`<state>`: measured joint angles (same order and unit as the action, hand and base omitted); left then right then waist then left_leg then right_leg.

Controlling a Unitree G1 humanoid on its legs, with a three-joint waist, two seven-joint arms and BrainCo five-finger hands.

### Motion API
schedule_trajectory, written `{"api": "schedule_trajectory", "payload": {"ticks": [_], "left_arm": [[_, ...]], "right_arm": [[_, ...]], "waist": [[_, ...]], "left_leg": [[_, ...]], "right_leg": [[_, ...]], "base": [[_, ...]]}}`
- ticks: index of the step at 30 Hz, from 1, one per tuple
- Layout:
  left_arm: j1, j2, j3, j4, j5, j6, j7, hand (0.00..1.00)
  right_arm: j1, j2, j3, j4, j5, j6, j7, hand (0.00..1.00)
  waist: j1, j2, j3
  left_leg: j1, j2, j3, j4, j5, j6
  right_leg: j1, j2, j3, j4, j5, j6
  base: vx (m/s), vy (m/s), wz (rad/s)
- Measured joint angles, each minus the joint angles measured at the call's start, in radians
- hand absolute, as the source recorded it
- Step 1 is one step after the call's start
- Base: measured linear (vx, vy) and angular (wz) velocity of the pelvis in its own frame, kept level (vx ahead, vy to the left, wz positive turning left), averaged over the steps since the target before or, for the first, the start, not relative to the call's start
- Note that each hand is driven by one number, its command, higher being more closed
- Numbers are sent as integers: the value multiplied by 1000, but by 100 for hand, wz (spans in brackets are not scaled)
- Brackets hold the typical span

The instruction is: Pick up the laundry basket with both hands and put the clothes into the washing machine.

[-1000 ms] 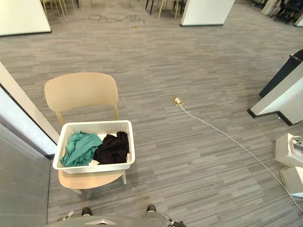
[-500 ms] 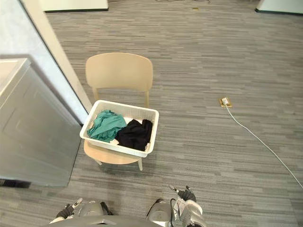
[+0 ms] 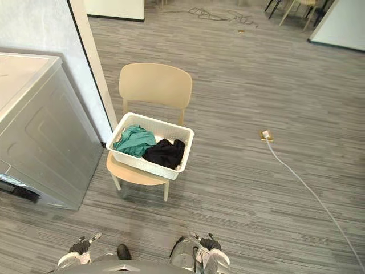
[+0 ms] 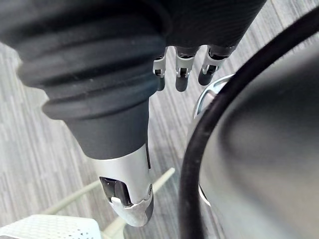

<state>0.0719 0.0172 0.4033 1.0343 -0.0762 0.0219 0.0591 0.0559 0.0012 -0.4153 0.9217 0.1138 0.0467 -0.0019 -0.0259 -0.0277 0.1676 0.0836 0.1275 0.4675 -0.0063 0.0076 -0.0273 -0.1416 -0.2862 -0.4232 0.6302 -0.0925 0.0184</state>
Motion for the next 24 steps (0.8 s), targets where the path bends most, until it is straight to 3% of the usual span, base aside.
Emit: {"api": "schedule_trajectory", "payload": {"ticks": [2,4,5,6,8,10,11,17,24], "left_arm": [[1,2,62,0,1,3,0,0],[-1,-18,107,14,1,13,0,0],[-2,-22,111,16,0,14,0,0],[-8,-35,112,24,0,16,1,0],[-8,-37,106,48,-1,17,1,0],[-1,-37,105,49,-2,17,2,0],[-1,16,63,76,0,17,1,0],[-1,17,62,76,0,17,1,0],[-2,20,53,76,22,17,0,0]], "right_arm": [[11,15,9,6,0,0,1,0],[7,14,-15,32,22,-3,3,0],[-1,10,-22,45,44,-4,3,0],[-24,-9,-29,72,86,-1,3,0],[-14,-29,-40,89,143,1,2,0],[5,-32,-40,91,159,1,3,0],[-53,-31,-18,156,159,0,15,0],[-45,-31,-24,160,159,0,16,0],[-13,-31,-149,196,186,7,46,0]], "waist": [[16,-33,-22],[26,-14,-68],[31,-12,-71],[32,18,-67],[28,36,-77],[27,37,-87],[35,16,-84],[33,15,-84],[32,19,-84]], "left_leg": [[0,2,5,-21,15,-33],[-19,11,1,-70,45,-58],[-30,11,0,-71,62,-62],[-40,28,-3,-76,83,-61],[-37,41,-5,-77,103,-60],[-27,43,-8,-77,104,-61],[-23,-22,-52,-80,81,-44],[-23,-22,-51,-80,79,-45],[-20,-22,-30,-80,69,-49]], "right_leg": [[33,42,94,-45,-27,37],[95,132,142,-308,-47,52],[114,145,144,-380,-56,53],[126,177,153,-454,-20,45],[147,201,162,-508,8,42],[165,207,161,-536,14,47],[217,167,161,-606,44,67],[217,167,161,-608,44,67],[218,165,161,-622,48,74]], "base": [[-50,-255,-22],[27,-199,-51],[34,-169,-62],[-43,-112,-45],[-46,-67,-27],[-8,-32,-7],[0,0,0],[0,0,0],[6,-1,-5]]}}
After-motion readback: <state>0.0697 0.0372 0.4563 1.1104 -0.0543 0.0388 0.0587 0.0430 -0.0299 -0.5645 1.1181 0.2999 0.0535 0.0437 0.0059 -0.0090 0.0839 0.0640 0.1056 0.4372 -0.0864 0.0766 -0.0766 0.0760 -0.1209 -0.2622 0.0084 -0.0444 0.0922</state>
